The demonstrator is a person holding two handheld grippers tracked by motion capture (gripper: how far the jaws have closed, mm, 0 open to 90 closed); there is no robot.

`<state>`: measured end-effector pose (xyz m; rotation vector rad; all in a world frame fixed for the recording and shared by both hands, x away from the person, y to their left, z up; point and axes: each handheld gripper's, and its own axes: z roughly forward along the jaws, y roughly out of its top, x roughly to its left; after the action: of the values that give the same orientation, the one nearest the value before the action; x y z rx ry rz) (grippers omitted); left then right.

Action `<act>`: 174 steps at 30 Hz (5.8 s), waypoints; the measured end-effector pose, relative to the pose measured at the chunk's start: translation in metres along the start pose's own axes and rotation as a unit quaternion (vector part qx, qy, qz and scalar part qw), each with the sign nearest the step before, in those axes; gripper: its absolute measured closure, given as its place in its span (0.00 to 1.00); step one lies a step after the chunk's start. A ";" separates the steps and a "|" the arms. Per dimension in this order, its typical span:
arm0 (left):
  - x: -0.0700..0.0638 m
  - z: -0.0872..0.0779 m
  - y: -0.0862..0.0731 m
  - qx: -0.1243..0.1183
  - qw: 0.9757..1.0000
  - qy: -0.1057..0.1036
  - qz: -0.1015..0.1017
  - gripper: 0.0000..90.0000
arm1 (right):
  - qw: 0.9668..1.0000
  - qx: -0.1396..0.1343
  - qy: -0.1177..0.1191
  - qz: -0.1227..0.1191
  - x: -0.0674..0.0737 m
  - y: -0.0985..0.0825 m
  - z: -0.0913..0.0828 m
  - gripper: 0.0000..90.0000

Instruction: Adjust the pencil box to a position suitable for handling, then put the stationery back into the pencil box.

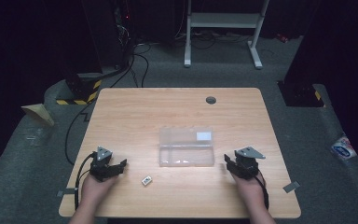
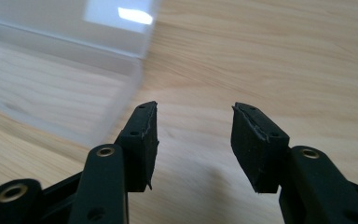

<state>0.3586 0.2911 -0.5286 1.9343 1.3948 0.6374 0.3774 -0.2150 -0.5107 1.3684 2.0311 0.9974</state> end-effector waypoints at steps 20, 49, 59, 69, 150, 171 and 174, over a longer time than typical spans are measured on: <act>-0.003 -0.009 -0.001 0.007 1.000 0.014 0.015 0.36 | 0.997 0.047 -0.046 0.031 -0.031 -0.024 -0.011 0.36; -0.066 -0.045 -0.003 -0.028 0.993 -0.084 0.079 0.38 | 0.998 0.047 -0.044 0.025 -0.031 -0.023 -0.010 0.36; -0.093 -0.037 -0.006 -0.016 0.986 -0.122 0.112 0.38 | 0.998 0.047 -0.044 0.027 -0.030 -0.024 -0.010 0.36; -0.105 -0.031 -0.011 -0.003 0.983 -0.133 0.123 0.40 | 0.998 0.048 -0.044 0.025 -0.030 -0.023 -0.010 0.36; -0.111 -0.017 0.018 -0.053 0.983 -0.140 0.105 0.75 | 0.998 0.047 -0.043 0.025 -0.029 -0.024 -0.010 0.36; -0.107 -0.015 0.050 -0.084 0.980 -0.156 0.086 0.75 | 0.998 0.047 -0.045 0.026 -0.029 -0.024 -0.010 0.37; -0.110 -0.012 0.052 -0.085 0.980 -0.160 0.084 0.75 | 0.998 0.047 -0.045 0.026 -0.029 -0.024 -0.010 0.37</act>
<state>0.3484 0.1779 -0.4827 1.9292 0.9562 0.4772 0.3674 -0.2499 -0.5233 1.4942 2.0072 0.8549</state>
